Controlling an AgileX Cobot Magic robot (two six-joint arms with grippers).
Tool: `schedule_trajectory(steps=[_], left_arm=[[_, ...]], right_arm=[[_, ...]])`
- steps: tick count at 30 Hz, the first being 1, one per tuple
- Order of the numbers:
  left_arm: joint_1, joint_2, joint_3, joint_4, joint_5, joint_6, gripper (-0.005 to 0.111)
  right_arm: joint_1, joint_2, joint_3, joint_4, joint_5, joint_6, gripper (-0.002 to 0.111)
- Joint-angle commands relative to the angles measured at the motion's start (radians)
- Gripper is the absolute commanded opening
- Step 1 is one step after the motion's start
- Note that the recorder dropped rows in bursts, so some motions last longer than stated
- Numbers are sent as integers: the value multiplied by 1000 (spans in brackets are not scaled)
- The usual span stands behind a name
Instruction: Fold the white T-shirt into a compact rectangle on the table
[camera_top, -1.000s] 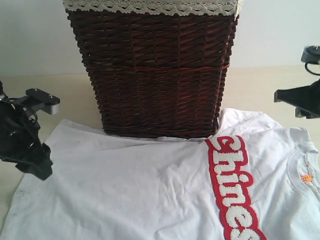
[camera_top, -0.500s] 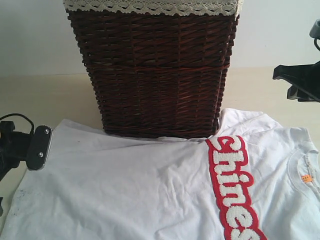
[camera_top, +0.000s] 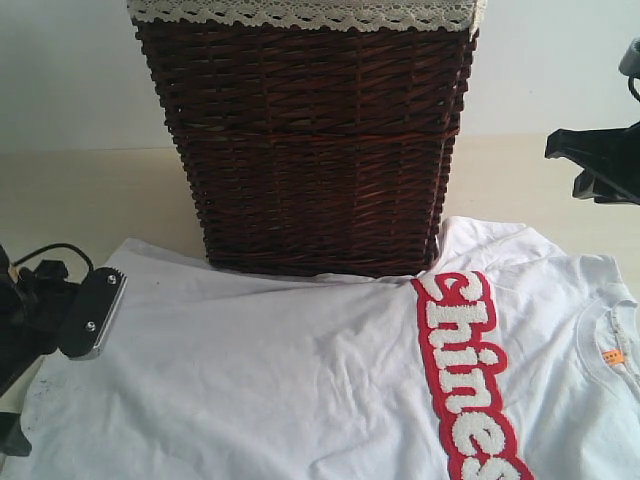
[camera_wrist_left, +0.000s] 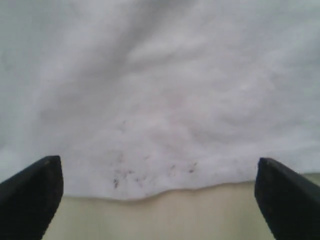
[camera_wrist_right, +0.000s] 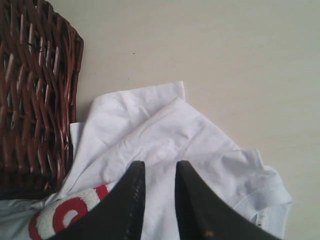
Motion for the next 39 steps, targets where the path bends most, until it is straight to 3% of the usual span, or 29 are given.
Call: schedule_trajectory(steps=[1,9,14,24,39], left_arm=[[44,43,0,-101,-9,95,105],[97,53,0,-47,-13,119,105],[95,79,0,-165,-2,199,105],[97,116,0,-56,-21,183,105],[97,116,0,-56,-9,179,105]], right_arm=[[1,-7,1,1,-5,-9,23],[1,-7,1,-2,-4,-21,23],[1,-7,1,-2,-7,-20,23],[1,-7,1,-2,-2,-27,23],[1,-7,1,-10,-2,-48,23]])
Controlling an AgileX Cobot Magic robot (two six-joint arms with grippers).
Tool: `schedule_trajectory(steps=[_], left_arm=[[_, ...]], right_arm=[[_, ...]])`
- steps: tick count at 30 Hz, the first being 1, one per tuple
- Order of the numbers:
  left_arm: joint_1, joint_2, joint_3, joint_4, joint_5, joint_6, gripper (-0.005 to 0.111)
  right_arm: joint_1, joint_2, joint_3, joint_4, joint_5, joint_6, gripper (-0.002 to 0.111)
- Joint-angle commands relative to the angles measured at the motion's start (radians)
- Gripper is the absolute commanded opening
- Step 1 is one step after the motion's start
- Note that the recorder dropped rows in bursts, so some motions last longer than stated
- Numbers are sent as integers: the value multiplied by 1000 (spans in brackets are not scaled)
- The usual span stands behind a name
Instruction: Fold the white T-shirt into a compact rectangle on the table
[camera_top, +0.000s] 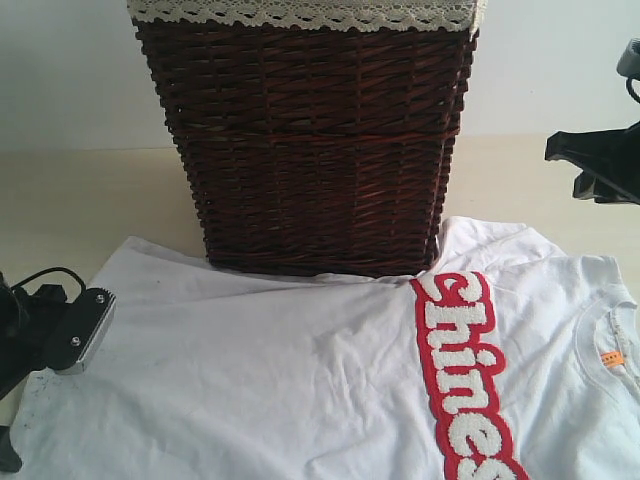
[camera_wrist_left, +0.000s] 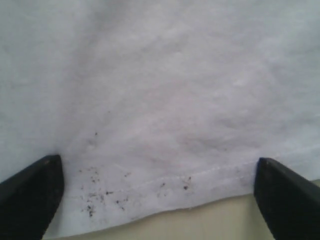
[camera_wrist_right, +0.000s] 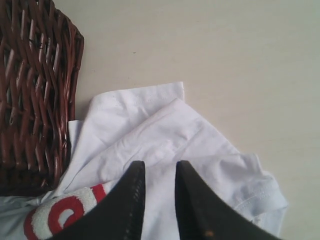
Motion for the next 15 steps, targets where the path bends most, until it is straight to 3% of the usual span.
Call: schedule_trajectory(steps=[1,15], left_arm=[[1,12,1,8,19,-7,105],[1,12,1,9,-10,34,105]], right_arm=[[1,-7,1,-9,-2,-27,23],[1,-7,1,-7,-2,-32,23]])
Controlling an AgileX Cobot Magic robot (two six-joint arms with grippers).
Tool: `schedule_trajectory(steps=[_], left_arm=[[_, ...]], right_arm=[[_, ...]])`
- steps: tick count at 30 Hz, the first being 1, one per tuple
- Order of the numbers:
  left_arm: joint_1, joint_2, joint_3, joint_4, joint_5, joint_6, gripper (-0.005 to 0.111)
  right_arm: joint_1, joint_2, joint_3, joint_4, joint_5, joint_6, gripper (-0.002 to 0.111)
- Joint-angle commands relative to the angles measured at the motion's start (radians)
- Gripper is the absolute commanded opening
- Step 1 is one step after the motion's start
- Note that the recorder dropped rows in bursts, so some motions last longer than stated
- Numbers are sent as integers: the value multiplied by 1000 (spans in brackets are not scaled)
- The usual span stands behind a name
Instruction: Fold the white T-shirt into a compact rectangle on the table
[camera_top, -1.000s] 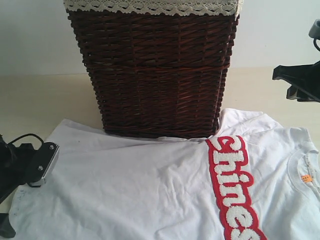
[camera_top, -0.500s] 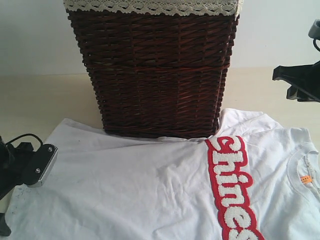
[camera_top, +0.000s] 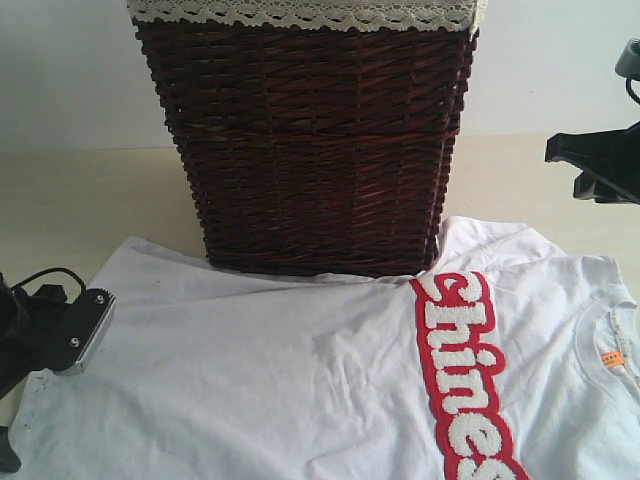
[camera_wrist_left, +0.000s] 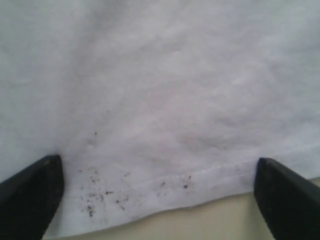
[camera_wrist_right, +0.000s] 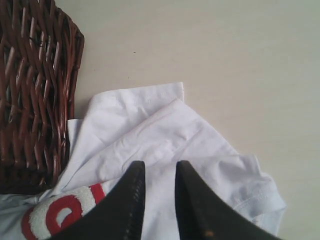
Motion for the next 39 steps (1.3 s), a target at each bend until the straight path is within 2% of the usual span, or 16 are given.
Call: schedule_trajectory(steps=[1,9,16,25,29,32,39], left_arm=[[1,12,1,9,-14,17,105],[-1,9,1,32,-30,-4,105],[-6,-61,1,35,-31,-4,105],[-2,-59,29,-18,2,-17,105],[15,-55,53,-14,-76,-34,105],[17,-55,51,-14,-144,-143,105],[17,-43,54,-4,-113,-143,105]], right_arm=[[1,-7,1,-5,-2,-17,23],[1,-7,1,-5,-4,-17,23],[1,-5,1,-5,-4,-17,23],[1,-4,1,-5,-2,-17,23],[1,-3,1,-3,-2,-17,23],[1,-3,1,-3,-2,-17,23],[1,-3,1,-3,-4,-17,23]])
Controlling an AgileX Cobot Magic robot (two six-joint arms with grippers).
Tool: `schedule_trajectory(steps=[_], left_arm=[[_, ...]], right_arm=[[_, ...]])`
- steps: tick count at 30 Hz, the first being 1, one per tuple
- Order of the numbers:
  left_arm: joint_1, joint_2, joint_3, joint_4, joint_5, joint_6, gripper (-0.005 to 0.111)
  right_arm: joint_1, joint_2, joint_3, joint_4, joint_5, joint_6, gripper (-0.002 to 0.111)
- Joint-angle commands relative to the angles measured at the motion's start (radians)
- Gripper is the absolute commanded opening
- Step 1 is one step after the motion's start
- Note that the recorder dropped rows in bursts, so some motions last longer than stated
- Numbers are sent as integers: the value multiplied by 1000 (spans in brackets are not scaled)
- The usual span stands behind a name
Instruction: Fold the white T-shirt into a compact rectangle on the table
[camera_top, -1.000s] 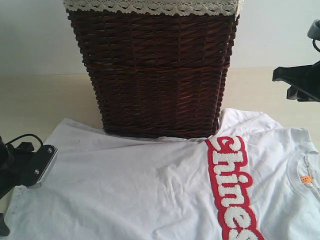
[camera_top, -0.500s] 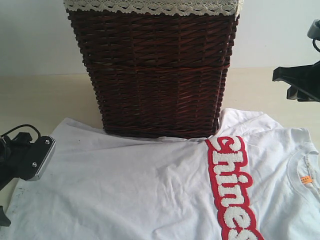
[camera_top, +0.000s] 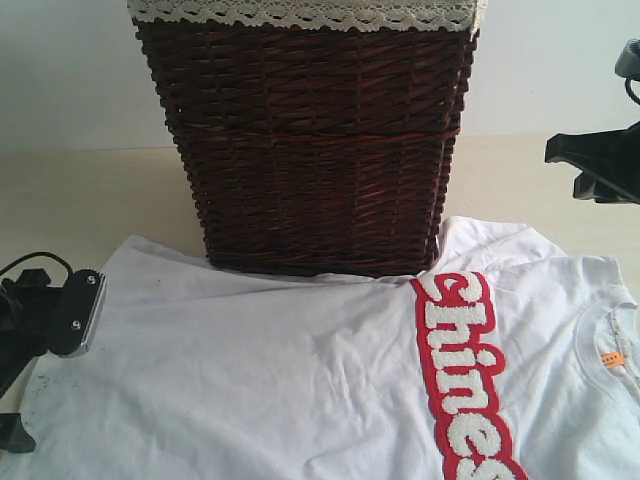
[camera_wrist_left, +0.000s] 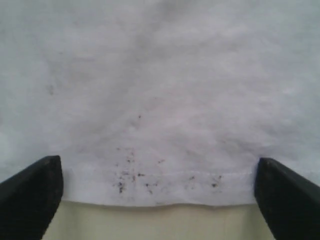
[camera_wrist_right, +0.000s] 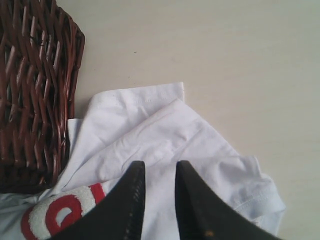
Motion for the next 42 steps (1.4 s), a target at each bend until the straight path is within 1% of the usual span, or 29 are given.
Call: schedule_trajectory(steps=[1,6,10,15,18,21,23,25,26,29,31,32,35,39,40,41,42], left_arm=[[5,15,4,10,40,-13,105],[5,48,6,33,62,-7,105],[5,54,6,33,33,-7,105],[5,54,6,33,31,-7,105],[5,54,6,33,31,-7,105],[5,54,6,33,31,-7,105],[5,54,6,33,31,-7,105],[5,54,6,33,29,-7,105],[5,54,6,33,29,-7,105],[5,54,6,33,29,-7,105],[5,54,6,33,29,-7,105],[5,54,6,33,29,-7,105],[5,54,6,33,29,-7,105],[5,54,6,33,29,-7,105],[5,54,6,33,29,-7,105],[5,54,6,33,29,-5,105],[5,54,6,33,29,-5,105]], right_arm=[[1,-3,1,-3,-2,-10,23],[1,-3,1,-7,-2,-10,23],[1,-3,1,-7,-2,-10,23],[1,-3,1,-6,-2,-51,23],[1,-3,1,-6,30,-175,23],[1,-3,1,-5,108,-402,23],[1,-3,1,5,147,-456,24],[1,-3,1,5,185,-489,30],[1,-3,1,5,210,-522,35],[1,-3,1,5,273,-620,58],[1,-3,1,3,278,-649,70],[1,-3,1,-8,270,-655,74],[1,-3,1,-25,229,-653,74],[1,-3,1,-30,257,-676,73],[1,-3,1,-40,285,-722,73],[1,-3,1,-60,364,-902,73],[1,-3,1,-60,420,-1020,73]])
